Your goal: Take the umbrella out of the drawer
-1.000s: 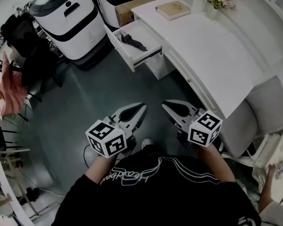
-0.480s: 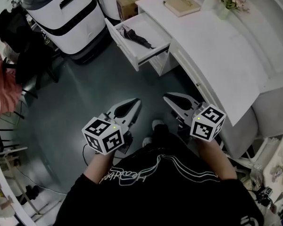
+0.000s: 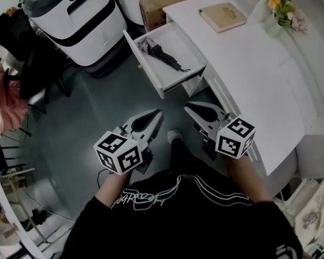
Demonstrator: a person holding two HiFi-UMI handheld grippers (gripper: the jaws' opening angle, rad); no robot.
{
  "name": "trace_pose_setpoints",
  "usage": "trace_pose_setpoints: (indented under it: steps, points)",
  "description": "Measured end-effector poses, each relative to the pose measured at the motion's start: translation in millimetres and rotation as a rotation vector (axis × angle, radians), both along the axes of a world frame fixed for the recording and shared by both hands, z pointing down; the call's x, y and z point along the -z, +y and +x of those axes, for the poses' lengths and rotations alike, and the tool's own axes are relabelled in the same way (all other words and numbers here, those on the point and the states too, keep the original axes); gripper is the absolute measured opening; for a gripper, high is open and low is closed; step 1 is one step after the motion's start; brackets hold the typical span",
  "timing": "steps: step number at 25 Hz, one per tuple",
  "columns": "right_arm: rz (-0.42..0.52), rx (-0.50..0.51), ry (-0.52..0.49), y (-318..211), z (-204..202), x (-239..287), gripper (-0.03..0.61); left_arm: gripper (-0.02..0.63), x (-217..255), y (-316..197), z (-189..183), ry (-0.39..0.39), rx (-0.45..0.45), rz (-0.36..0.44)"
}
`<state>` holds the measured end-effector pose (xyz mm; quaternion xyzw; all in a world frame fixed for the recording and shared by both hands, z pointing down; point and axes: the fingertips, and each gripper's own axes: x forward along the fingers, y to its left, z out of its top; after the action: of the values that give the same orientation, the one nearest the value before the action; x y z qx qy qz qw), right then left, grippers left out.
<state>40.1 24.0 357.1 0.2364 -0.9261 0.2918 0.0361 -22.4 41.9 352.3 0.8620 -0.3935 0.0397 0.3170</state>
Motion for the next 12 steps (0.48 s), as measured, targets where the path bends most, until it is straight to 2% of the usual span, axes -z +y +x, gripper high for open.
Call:
trace_pose_setpoints:
  steps: [7,12]
  points:
    - [0.016,0.060,0.020,-119.5,-7.7,-3.0,0.054,0.021,-1.3,-122.7,0.3,-0.003,0.038,-0.027]
    - [0.019,0.079,0.063,-171.0,-14.0,-15.7,0.054,0.021,-5.0,-173.0,-8.3,-0.037,0.055,-0.018]
